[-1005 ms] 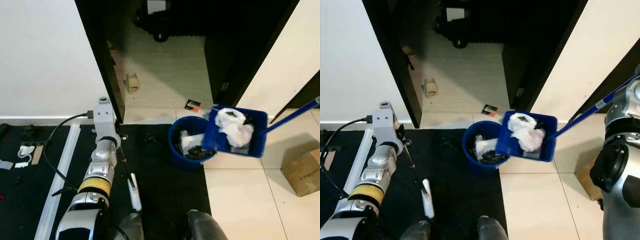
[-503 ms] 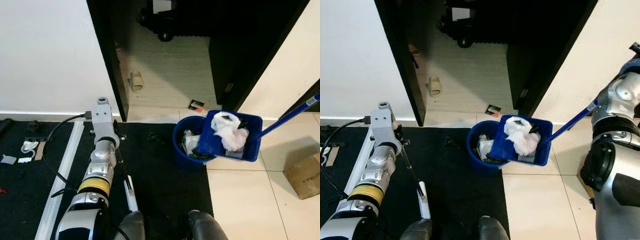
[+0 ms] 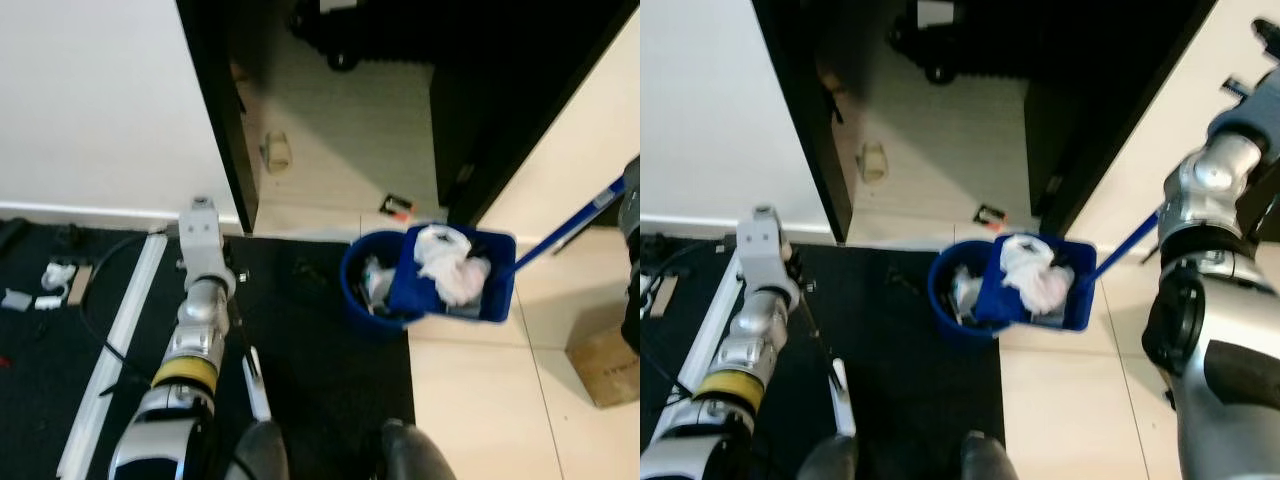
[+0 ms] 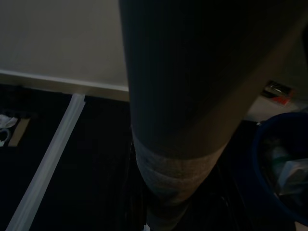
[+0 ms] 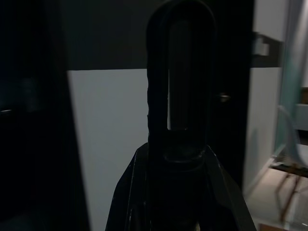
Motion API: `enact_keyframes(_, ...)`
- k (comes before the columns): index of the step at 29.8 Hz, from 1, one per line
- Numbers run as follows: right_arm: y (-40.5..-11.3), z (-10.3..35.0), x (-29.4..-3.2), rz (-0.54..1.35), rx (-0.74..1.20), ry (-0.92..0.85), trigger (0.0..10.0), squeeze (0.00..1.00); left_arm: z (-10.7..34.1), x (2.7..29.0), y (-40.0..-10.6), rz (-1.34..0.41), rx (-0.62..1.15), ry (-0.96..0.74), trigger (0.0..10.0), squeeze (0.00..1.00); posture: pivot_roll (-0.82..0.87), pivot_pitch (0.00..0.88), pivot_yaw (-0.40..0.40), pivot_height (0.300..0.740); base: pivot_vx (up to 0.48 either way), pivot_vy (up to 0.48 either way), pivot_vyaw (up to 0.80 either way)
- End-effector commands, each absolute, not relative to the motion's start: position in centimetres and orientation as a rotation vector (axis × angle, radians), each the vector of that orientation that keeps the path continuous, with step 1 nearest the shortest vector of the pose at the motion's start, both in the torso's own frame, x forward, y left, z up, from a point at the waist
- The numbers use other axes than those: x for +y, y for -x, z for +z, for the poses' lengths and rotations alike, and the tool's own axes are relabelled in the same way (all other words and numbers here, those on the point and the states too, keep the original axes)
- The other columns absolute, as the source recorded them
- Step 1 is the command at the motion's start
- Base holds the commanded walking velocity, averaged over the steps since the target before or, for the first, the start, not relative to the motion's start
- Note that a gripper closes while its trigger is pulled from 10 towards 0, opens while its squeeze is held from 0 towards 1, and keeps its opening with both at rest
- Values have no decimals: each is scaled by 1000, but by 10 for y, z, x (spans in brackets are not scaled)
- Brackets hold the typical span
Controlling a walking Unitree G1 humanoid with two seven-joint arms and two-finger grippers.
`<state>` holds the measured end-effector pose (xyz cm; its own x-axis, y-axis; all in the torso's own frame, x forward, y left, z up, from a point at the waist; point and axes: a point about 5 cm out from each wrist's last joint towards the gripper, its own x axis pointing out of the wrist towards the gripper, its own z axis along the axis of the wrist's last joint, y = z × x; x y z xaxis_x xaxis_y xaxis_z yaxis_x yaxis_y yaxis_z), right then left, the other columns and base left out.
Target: Sweep floor
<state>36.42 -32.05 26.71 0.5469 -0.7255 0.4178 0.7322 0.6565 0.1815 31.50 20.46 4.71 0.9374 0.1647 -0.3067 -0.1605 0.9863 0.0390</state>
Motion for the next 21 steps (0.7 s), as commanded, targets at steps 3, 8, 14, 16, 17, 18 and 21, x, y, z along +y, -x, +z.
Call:
enact_keyframes(3, -370, 277, -305, -845, -538, 36, 10000, 0, 49, 209, -312, 188, 287, -4, 10000, 0, 56, 44, -84, 740, 0, 0, 0)
enact_keyframes(8, -375, 277, -291, -822, -548, 47, 10000, 0, 50, 211, -311, 198, 273, -5, 10000, 0, 57, 45, -85, 740, 0, 0, 0)
enact_keyframes(14, -381, 283, -270, -796, -594, 91, 10000, 0, 52, 213, -311, 210, 257, -5, 10000, 0, 55, 47, -85, 740, 0, 0, 0)
enact_keyframes(16, -385, 288, -251, -760, -643, 151, 10000, 0, 53, 212, -311, 214, 251, -3, 10000, 0, 55, 44, -91, 740, 0, 0, 0)
enact_keyframes(17, -385, 288, -251, -760, -643, 151, 10000, 0, 53, 212, -311, 214, 251, -3, 10000, 0, 55, 44, -91, 740, 0, 0, 0)
enact_keyframes(18, -386, 289, -241, -740, -665, 177, 10000, 0, 53, 212, -311, 216, 248, -2, 10000, 0, 55, 44, -91, 740, 0, 0, 0)
enact_keyframes(21, -389, 288, -216, -678, -706, 221, 10000, 0, 54, 212, -311, 222, 240, 2, 10000, 0, 56, 43, -95, 740, 0, 0, 0)
